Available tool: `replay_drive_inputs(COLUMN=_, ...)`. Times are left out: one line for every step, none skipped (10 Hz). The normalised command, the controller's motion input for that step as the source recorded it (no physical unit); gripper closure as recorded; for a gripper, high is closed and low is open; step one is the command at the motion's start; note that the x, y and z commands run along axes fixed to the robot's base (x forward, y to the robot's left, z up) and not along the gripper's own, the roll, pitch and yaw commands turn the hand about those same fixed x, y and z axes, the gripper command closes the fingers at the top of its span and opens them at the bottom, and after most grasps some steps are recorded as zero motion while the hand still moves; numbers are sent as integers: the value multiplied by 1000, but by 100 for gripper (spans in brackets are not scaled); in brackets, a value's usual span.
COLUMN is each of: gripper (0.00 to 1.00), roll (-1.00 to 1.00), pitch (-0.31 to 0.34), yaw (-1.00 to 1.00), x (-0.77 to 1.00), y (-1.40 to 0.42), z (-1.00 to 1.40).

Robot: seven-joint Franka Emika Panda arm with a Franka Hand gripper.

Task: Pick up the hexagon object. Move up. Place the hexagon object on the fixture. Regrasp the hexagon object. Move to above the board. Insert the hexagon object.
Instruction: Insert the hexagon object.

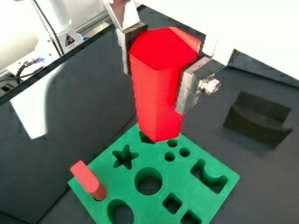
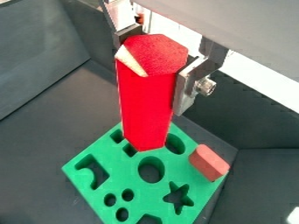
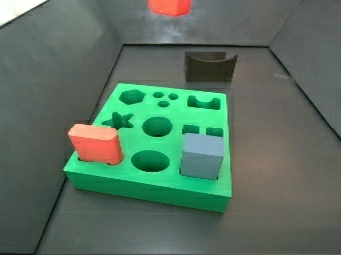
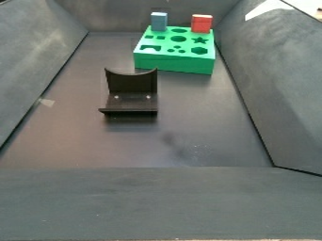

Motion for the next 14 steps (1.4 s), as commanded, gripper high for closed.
replay_drive_inputs(gripper=100, roll=-477, pitch=-157, yaw=-471, x=-51, y=54, z=-109)
replay_drive_inputs(gripper=100, roll=-421, pitch=-216, yaw=-477, x=-151, y=80, z=-197)
replay_drive_inputs(gripper=100, roll=-386, pitch=-250, yaw=-434, x=-149, y=160, z=-226)
replay_drive_inputs(gripper=100, roll=-303, pitch=-320, yaw=-414, x=-163, y=206, z=-231)
replay_drive_inputs(gripper=100, roll=-270, pitch=-330, yaw=-383, x=-197, y=200, z=-220)
replay_drive_inputs(gripper=100, roll=-129, pitch=-331, yaw=-340, x=-246, y=131, z=-240)
replay_drive_inputs(gripper=100, roll=-67, pitch=-336, yaw=-320, x=-249, y=131, z=-223)
replay_drive_inputs(gripper=100, roll=0, pitch=-336, yaw=-351, x=-277, y=54, z=-226)
replay_drive_inputs(gripper=100, roll=0, pitch=-321, yaw=-280, x=-283, y=71, z=-246)
replay_drive_inputs(gripper=100, roll=21, pitch=-287, yaw=-254, x=-234, y=31, z=-294)
replay_drive_inputs(gripper=100, roll=54, pitch=-293, yaw=-257, x=-177, y=46, z=-389)
replay_drive_inputs(gripper=100, roll=86, pitch=-289, yaw=-249, x=-149, y=31, z=-340)
replay_drive_inputs(gripper=100, roll=91, pitch=-246, yaw=-200, x=-120, y=66, z=-311)
replay_drive_inputs(gripper=100, roll=89, pitch=-190, yaw=-191, x=-114, y=77, z=-309)
